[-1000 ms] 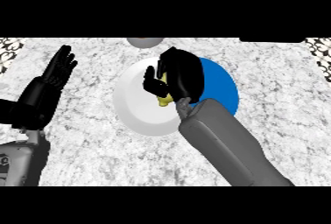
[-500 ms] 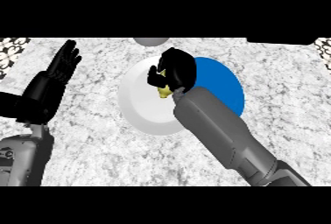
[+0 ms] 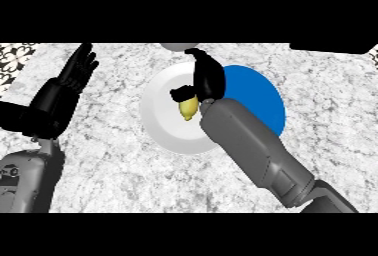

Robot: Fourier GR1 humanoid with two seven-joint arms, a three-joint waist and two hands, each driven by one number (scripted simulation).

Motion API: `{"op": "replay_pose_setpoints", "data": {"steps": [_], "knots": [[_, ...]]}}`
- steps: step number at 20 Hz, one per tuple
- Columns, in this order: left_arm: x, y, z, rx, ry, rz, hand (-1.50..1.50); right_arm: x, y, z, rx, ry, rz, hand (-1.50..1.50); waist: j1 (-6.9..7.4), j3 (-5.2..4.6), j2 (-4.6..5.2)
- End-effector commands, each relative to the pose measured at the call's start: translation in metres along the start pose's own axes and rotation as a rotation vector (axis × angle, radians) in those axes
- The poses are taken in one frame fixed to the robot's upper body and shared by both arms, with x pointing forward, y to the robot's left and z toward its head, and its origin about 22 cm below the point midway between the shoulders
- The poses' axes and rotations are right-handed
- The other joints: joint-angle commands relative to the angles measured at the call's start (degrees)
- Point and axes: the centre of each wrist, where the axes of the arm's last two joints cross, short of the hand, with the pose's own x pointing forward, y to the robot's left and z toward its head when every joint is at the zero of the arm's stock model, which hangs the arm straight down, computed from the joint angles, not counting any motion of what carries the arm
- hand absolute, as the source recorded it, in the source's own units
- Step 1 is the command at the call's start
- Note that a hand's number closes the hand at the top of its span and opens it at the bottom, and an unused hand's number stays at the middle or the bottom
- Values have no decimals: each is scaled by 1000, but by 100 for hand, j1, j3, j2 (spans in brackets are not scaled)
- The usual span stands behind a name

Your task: Pick the lemon from the plate and place it in the plate

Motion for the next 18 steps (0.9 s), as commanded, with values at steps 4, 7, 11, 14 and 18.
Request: {"op": "replay_pose_setpoints", "data": {"steps": [4, 7, 11, 14, 18], "knots": [[3, 5, -9, 16, 0, -11, 0, -2, -2, 0, -147, -59, -216, -150, -128, 2, -25], [-10, 11, 5, 37, 23, -18, 0, 3, -12, -2, -163, -49, -356, -150, -198, 2, -58], [-14, 2, 9, 55, 37, -7, 0, -6, -22, -13, -187, -45, -436, -150, -399, 1, -97], [-20, 19, 29, 79, 53, -9, 0, -27, -28, -11, -197, -35, -476, -150, -503, -1, -147], [-5, 25, 35, 86, 55, -21, 0, -64, -34, 4, -220, -32, -528, -150, -557, 0, -172]]}}
